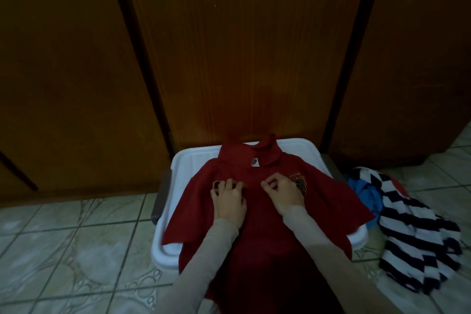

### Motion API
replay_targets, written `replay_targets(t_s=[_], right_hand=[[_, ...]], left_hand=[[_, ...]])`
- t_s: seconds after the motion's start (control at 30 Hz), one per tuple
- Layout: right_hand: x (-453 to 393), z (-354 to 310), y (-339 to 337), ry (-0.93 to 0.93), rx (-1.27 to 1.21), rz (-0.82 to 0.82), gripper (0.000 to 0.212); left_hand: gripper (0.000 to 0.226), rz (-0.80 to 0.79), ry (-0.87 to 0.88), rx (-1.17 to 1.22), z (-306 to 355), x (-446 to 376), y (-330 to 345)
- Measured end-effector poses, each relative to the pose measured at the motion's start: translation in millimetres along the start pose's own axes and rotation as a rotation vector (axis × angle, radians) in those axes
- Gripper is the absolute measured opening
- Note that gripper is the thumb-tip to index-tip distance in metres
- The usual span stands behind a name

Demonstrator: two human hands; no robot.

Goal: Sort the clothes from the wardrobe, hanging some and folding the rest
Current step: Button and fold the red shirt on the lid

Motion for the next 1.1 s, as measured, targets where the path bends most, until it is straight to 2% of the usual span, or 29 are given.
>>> replay_targets(t_s=[0.07, 0.17, 0.27, 0.37, 0.47, 0.63, 0.77, 0.9, 1.1], right_hand=[[-3, -7, 3, 0.066, 0.011, 0.044, 0.034], [-6, -14, 9, 0.08, 0.17, 0.095, 0.046], [-4, -14, 11, 0.032, 0.238, 0.158, 0.034], [2, -11, 12, -0.073, 0.174, 0.248, 0.023], [3, -9, 13, -0.136, 0.094, 0.269, 0.019], [1, -1, 10, -0.086, -0.023, 0.29, 0.016], [-3, 3, 15, -0.105, -0.03, 0.206, 0.02], [-7, 6, 15, -0.078, -0.155, 0.193, 0.02], [-8, 7, 15, -0.078, -0.271, 0.204, 0.009]], left_hand=[[0.039, 0.037, -0.002, 0.083, 1, -2, 4], [0.034, 0.107, -0.03, 0.225, -5, -3, 8], [0.032, 0.131, -0.05, 0.292, -9, -4, 10], [0.028, 0.143, -0.049, 0.294, -8, -5, 10], [0.025, 0.123, -0.027, 0.261, -6, -6, 9], [0.024, 0.072, -0.102, 0.241, -5, -11, 12], [0.021, 0.026, -0.227, 0.258, -1, -18, 14], [0.019, 0.069, -0.276, 0.298, -1, -17, 14], [0.009, 0.128, -0.302, 0.457, -1, -17, 11]])
Point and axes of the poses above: each hand's wrist, its own x-axis away from the middle knuckle, its own y-axis out of the palm, z = x × y, the point moved 5 cm from there along -x, towards the middle knuckle, and after that the axes turned 7 degrees about z, right-handed, at the moved point
